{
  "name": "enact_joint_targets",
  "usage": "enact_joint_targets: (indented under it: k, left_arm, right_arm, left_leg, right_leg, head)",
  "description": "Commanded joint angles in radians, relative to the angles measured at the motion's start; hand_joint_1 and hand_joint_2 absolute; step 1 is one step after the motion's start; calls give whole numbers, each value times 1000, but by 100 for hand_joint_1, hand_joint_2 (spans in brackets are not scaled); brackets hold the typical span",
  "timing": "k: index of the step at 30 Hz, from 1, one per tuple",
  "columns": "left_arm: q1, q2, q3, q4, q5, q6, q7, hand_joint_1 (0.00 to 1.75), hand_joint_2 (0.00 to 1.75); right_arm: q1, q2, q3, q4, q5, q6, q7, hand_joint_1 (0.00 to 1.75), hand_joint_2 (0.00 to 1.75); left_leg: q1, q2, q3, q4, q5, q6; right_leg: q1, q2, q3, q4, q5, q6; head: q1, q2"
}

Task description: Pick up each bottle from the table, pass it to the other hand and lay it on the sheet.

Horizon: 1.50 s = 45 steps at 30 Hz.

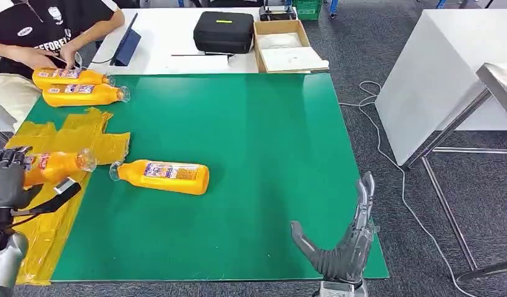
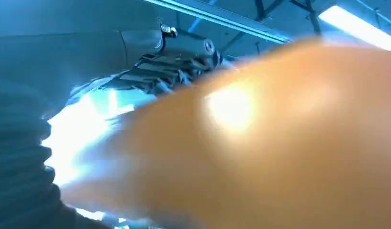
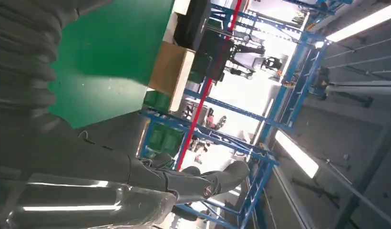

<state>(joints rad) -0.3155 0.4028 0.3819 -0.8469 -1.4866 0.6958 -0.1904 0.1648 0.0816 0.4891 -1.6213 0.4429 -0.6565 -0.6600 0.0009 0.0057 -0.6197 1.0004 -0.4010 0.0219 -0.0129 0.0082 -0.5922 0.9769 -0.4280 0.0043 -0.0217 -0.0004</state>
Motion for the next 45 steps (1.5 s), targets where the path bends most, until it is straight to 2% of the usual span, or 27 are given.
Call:
enact_joint_targets:
  k: [1, 3, 11, 16, 18, 19, 20, 22, 23, 24, 25, 27, 29, 30, 32, 33, 34, 35, 37, 38, 39, 41, 43, 45]
  left_arm:
    - [-26, -133, 45, -25, 52, 2, -56, 0, 175]
    - [-26, -133, 45, -25, 52, 2, -56, 0, 175]
    - [-26, -133, 45, -25, 52, 2, -56, 0, 175]
    - [-34, -166, 56, -6, 88, 2, -103, 0, 175]
    - [-45, -183, 64, 10, 126, 2, -133, 0, 175]
    - [-62, -195, 67, 52, 203, 2, -187, 0, 175]
    - [-74, -203, 64, 82, 278, 2, -240, 0, 175]
    - [-71, -225, -11, 110, 547, -27, -361, 0, 175]
    - [-24, -253, -67, 15, 751, -162, -415, 0, 175]
    - [17, -277, -104, -63, 848, -222, -410, 0, 175]
    - [48, -280, -146, -113, 869, -214, -379, 0, 175]
    - [58, -283, -158, -126, 872, -206, -370, 0, 175]
    - [60, -259, -185, -125, 900, -201, -353, 0, 175]
    - [59, -256, -187, -123, 902, -201, -353, 0, 175]
    - [55, -249, -192, -115, 912, -200, -355, 0, 175]
    - [55, -250, -191, -114, 914, -201, -358, 0, 175]
    - [83, -289, -169, -176, 1147, -435, -443, 0, 175]
    - [131, -323, -178, -253, 1241, -547, -455, 0, 175]
    - [227, -380, -239, -397, 1362, -667, -474, 0, 175]
    - [256, -392, -263, -435, 1397, -701, -475, 0, 175]
    - [307, -415, -303, -504, 1473, -758, -488, 0, 175]
    - [362, -418, -344, -570, 1564, -800, -508, 0, 175]
    - [382, -409, -358, -594, 1642, -852, -508, 0, 175]
    - [358, -410, -348, -560, 1691, -887, -508, 0, 175]
  right_arm:
    - [-44, -26, 15, 92, -12, -42, 9, 0, 175]
    - [-44, -26, 15, 92, -12, -42, 9, 0, 175]
    - [-44, -26, 15, 92, -12, -42, 9, 0, 175]
    - [-41, -28, 7, 96, -8, -42, 9, 0, 175]
    - [-37, -24, 2, 93, 4, -42, 14, 0, 175]
    - [-31, -17, -12, 87, 29, -42, 20, 0, 175]
    - [-27, -15, -14, 82, 44, -42, 26, 0, 175]
    - [-21, 0, -34, 79, 116, -42, 40, 0, 175]
    - [-26, 14, -53, 88, 196, -42, 62, 0, 175]
    - [-33, 20, -61, 99, 240, -42, 82, 0, 175]
    - [-39, 23, -62, 108, 243, -42, 85, 0, 175]
    - [-43, 24, -63, 112, 242, -42, 84, 0, 175]
    - [-40, 26, -66, 114, 241, -42, 77, 0, 175]
    - [-40, 26, -65, 114, 241, -42, 77, 0, 175]
    - [-38, 25, -65, 112, 241, -42, 77, 0, 175]
    - [-39, 27, -72, 117, 277, -42, 90, 0, 175]
    - [-42, 35, -81, 125, 341, -42, 109, 0, 175]
    - [-50, 49, -94, 142, 406, -42, 112, 0, 175]
    - [-57, 138, -197, 164, 604, -42, 72, 0, 175]
    - [-68, 162, -220, 176, 647, -42, 54, 0, 175]
    - [-102, 200, -248, 199, 740, -42, 39, 0, 175]
    - [-153, 223, -258, 220, 858, -42, 66, 0, 175]
    - [-227, 207, -209, 258, 947, -42, 166, 0, 175]
    - [-327, 169, -117, 317, 1033, -42, 323, 0, 175]
  left_leg:
    - [0, -7, 8, -3, -1, -2]
    - [-1, -3, 3, -2, 0, -1]
    - [0, -2, 3, -1, 0, -1]
    - [0, -2, 3, -1, 0, -1]
    - [0, -5, 8, -3, -1, -2]
    - [0, -3, 3, -2, 0, -1]
    - [0, -5, 5, -2, 0, -1]
    - [0, -6, 5, -2, 0, -1]
    - [-1, -8, 7, -3, 0, -2]
    - [-1, -7, 4, -3, 1, -1]
    - [-1, -8, 6, -3, 1, -1]
    - [-2, -5, 6, -3, 0, -1]
    - [-1, -6, 8, -3, -1, -2]
    - [-1, -4, 4, -1, -1, -1]
    - [-2, -5, 5, -1, -1, -2]
    - [0, -3, 3, 0, -1, -1]
    - [0, -4, 5, -1, -1, -2]
    - [0, -2, 6, -1, -1, -2]
    - [-1, -2, 5, -2, -1, -1]
    - [-2, -2, 4, -2, 0, -1]
    - [-2, -2, 5, -2, -1, -1]
    - [-1, 0, 4, -1, -1, -1]
    - [-2, 0, 3, -1, -1, 0]
    - [0, 9, 4, 1, -3, -1]
  right_leg:
    - [0, -7, 11, -4, -2, -1]
    - [-1, -3, 5, -2, 0, 0]
    - [0, -2, 4, -1, 0, 0]
    - [0, -2, 5, -2, -1, 0]
    - [0, -5, 10, -3, -2, -1]
    - [0, -3, 5, -2, -1, 0]
    - [0, -5, 7, -2, -1, 0]
    - [0, -6, 8, -2, -1, 0]
    - [-1, -8, 9, -3, -2, 0]
    - [-2, -7, 6, -2, -1, 0]
    - [-1, -8, 8, -3, -2, 0]
    - [-1, -5, 8, -3, -1, 0]
    - [0, -6, 11, -4, -2, 0]
    - [-1, -3, 6, -2, -1, 0]
    - [-1, -5, 7, -2, -2, 0]
    - [0, -3, 5, -2, -1, 0]
    - [0, -4, 7, -2, -1, -1]
    - [0, -3, 8, -2, -1, -1]
    - [-1, -2, 6, -2, -1, 0]
    - [-2, -2, 5, -2, 0, 0]
    - [-2, -2, 6, -2, -1, 0]
    - [-1, -1, 5, -1, -1, 0]
    - [-2, 0, 4, -1, 0, 0]
    - [-1, 8, 4, -1, 1, 0]
  head:
    - [0, 0]
    - [-1, 0]
    - [0, 0]
    - [0, 0]
    - [0, 0]
    - [0, 0]
    - [0, 0]
    - [0, 0]
    - [0, 0]
    - [0, 0]
    - [0, 0]
    - [-1, 0]
    - [0, 0]
    - [0, 0]
    - [0, 0]
    - [0, 0]
    - [0, 0]
    - [0, 0]
    - [0, 0]
    - [0, 0]
    - [0, 0]
    - [-1, 0]
    - [0, 0]
    - [-1, 0]
